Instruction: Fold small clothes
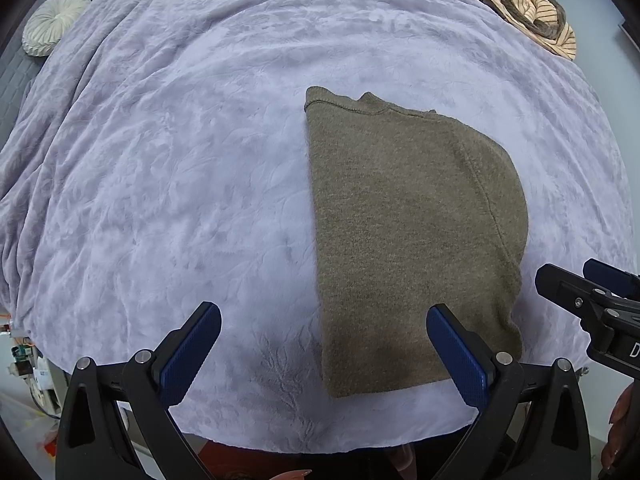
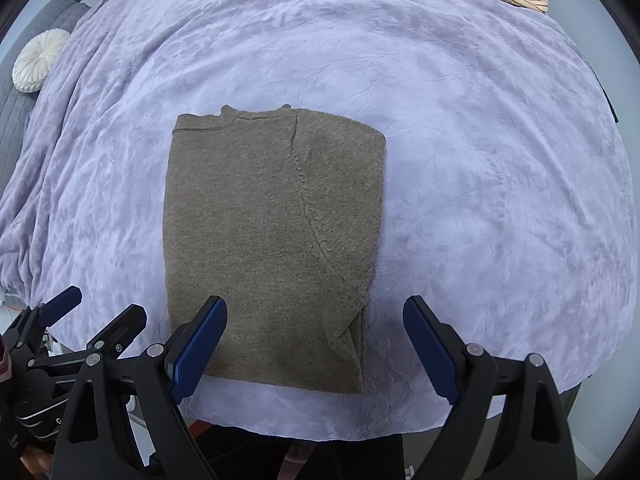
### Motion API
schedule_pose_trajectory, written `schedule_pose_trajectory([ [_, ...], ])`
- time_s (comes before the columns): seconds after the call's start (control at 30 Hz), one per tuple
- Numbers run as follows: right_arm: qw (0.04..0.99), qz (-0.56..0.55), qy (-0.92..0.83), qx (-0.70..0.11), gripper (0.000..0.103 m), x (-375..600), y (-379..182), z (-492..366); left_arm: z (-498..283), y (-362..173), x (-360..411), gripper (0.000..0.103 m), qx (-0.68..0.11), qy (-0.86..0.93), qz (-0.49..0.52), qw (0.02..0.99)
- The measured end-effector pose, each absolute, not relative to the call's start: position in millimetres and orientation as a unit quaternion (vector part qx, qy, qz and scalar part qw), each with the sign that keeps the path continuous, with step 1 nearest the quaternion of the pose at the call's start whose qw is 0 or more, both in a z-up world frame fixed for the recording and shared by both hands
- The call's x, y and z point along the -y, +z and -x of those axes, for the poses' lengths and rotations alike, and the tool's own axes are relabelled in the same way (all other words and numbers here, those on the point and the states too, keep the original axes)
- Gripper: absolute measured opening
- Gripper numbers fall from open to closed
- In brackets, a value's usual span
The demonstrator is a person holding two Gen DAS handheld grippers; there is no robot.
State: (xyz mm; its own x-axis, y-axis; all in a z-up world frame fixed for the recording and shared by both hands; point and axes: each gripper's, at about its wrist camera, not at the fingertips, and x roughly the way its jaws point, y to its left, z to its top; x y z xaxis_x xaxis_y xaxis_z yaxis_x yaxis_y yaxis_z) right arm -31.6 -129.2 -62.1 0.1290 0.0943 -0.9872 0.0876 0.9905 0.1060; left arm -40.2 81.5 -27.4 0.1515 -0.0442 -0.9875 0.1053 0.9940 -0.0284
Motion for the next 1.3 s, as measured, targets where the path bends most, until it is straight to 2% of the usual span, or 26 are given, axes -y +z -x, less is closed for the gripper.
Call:
schedule_pose_trajectory([
  [1.3, 0.744, -0.068, 0.0, -0.665, 0.092, 132.0, -66.2, 26.5, 37.1, -30.6, -82.4, 0.103, -0.651, -0.041, -0.037, 0.757],
])
